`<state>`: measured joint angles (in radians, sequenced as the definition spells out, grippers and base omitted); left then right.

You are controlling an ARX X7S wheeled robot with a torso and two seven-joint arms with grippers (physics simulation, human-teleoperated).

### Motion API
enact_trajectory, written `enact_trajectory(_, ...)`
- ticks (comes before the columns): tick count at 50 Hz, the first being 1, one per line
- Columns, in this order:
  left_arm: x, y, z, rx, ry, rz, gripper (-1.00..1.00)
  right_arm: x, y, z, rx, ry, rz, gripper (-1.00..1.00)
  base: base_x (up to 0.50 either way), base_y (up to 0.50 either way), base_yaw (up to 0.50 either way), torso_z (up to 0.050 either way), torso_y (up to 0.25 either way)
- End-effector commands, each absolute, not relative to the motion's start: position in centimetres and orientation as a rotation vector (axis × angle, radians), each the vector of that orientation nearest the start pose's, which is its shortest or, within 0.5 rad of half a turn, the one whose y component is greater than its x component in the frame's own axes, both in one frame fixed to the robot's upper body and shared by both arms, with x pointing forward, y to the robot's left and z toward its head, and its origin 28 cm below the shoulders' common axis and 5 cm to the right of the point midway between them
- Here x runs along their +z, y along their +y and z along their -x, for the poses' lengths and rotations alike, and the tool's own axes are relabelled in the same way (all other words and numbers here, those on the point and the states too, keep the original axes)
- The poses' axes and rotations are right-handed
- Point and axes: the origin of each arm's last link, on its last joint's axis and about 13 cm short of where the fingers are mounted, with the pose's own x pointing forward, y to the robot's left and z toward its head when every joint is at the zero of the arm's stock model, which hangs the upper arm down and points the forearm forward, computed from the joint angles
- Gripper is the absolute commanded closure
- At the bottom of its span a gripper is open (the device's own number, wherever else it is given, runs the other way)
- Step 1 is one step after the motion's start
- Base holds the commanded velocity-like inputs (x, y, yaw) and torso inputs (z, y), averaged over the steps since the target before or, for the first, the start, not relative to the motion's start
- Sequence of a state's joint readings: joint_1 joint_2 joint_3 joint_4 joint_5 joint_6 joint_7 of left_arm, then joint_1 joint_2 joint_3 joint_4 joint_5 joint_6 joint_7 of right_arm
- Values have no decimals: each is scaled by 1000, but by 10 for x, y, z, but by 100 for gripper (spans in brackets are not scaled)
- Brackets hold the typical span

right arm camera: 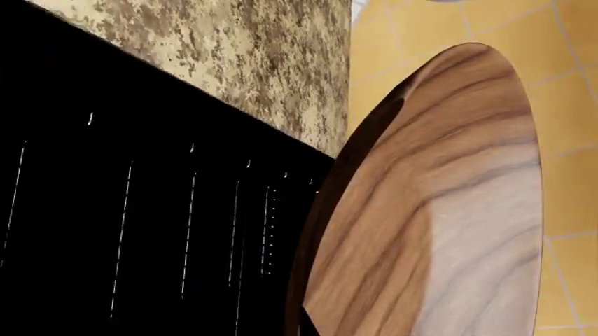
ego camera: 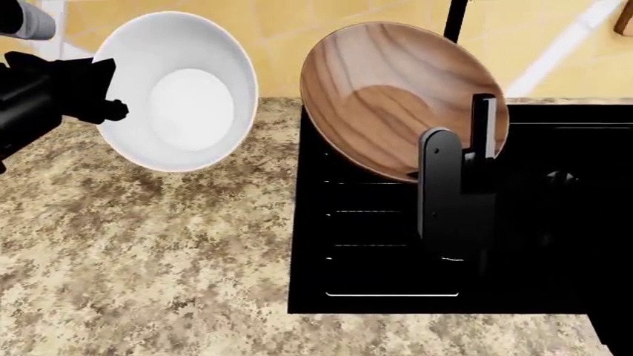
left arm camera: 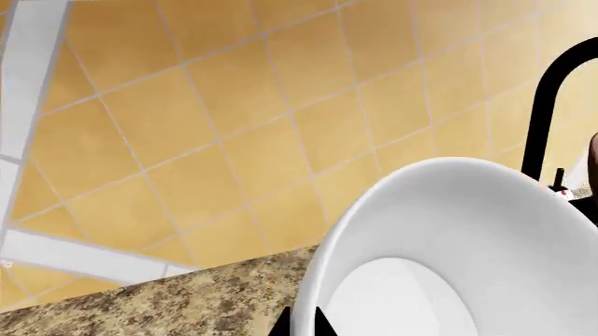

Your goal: Stack the bowls in the sink.

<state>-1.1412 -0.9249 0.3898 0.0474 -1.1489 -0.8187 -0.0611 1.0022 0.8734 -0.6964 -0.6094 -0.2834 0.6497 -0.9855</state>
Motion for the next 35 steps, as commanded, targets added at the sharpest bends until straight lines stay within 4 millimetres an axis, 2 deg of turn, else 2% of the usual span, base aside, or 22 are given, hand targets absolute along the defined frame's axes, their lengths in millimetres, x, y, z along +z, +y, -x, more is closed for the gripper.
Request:
enact_trajectory(1, 304, 344, -289, -257, -24, -68, 100, 304, -166, -253, 738, -34, 1446, 100, 0, -500, 0, 0, 10)
enact_trajectory(35, 303, 342, -292, -261, -18, -73, 100, 304, -167, -253, 737, -33, 1434, 100, 0, -500, 0, 0, 0)
